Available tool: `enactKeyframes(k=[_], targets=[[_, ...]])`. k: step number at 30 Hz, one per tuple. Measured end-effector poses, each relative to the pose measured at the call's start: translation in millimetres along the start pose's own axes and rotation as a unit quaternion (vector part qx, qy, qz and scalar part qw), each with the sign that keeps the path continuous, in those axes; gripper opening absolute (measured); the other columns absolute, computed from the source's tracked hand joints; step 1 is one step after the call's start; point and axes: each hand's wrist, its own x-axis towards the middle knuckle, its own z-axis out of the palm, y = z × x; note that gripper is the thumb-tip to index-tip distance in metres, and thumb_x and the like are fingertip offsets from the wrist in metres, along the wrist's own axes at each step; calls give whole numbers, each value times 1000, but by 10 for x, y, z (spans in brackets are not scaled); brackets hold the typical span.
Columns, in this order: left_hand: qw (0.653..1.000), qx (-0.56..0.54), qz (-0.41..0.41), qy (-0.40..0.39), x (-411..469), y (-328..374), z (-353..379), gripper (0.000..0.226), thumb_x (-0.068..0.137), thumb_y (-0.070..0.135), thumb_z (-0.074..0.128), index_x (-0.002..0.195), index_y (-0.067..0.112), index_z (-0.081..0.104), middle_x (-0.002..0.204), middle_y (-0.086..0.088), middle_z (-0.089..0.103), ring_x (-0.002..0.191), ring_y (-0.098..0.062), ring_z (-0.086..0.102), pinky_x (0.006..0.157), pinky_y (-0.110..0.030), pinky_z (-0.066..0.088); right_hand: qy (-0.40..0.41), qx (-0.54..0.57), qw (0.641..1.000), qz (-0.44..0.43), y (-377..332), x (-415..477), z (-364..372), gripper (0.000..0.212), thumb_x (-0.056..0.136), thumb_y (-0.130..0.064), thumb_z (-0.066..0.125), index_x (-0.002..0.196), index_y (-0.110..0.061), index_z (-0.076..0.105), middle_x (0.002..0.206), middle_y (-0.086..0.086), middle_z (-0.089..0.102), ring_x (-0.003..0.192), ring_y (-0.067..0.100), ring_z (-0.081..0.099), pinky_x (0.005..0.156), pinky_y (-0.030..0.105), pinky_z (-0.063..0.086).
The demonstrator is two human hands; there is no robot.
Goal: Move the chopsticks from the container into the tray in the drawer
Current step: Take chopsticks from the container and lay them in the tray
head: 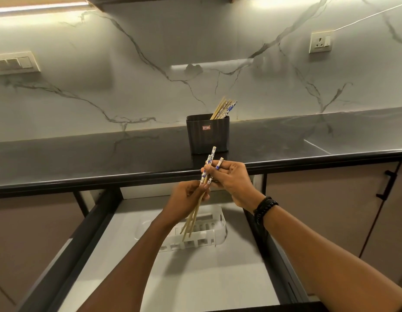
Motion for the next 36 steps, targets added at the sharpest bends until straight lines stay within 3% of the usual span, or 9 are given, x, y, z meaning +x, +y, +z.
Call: enactKeyframes(k=[12,15,18,20,22,24,27,30,36], targets=[[998,29,5,-52,-4,18,-73,24,95,24,53,96,6,68,83,-5,71,75,-12,70,76,-25,57,-45,-48,998,-9,-52,6,-72,16,88,-14,67,103,-9,68,97,13,76,84,21,75,73,30,61],[995,91,26,0,2,25,0,22,94,31,53,101,14,66,85,2,67,78,-11,65,74,-26,52,-26,-24,999,-24,-68,9,-71,13,88,-12,67,101,-9,68,96,12,76,84,21,75,73,28,61],[968,193,99,123,15,14,55,30,90,38,60,109,15,61,100,3,58,88,-10,54,72,-19,45,24,27,999,-29,-82,39,-90,16,90,-12,65,104,-4,66,98,14,75,88,23,75,72,27,61],[956,195,118,184,-15,79,73,26,89,38,61,101,15,60,90,5,58,76,-8,54,63,-13,44,55,80,995,-8,-81,70,-121,17,92,-12,62,106,-4,63,104,16,73,94,24,73,77,31,61],[963,177,104,174,-42,135,114,26,92,38,57,91,13,64,75,5,63,62,-8,58,56,-14,47,78,138,987,21,-61,100,-152,18,93,-11,60,110,-5,61,109,16,72,101,24,72,83,36,60],[983,123,52,128,-58,173,181,34,93,42,51,91,13,68,74,1,70,64,-10,66,62,-23,56,85,182,979,39,-38,111,-166,18,94,-11,58,111,-5,60,112,17,71,104,25,70,85,37,60],[985,-114,-101,77,-43,249,244,39,95,45,45,100,14,67,92,-5,74,87,-18,70,78,-35,59,74,251,963,63,-21,104,-142,22,96,-9,55,116,-3,57,113,17,70,107,27,69,85,38,59],[922,-330,-172,105,-3,298,199,39,96,42,45,113,13,64,108,-6,72,104,-21,67,91,-43,54,62,303,948,81,-1,101,-129,28,96,-11,55,123,-3,53,116,18,69,108,29,68,84,38,59],[813,-552,-112,149,-9,350,-1,27,99,20,46,120,7,57,117,-15,68,104,-25,68,86,-36,56,1,297,948,112,24,60,-64,28,97,-13,54,123,-1,56,120,22,68,103,29,70,82,34,60]])
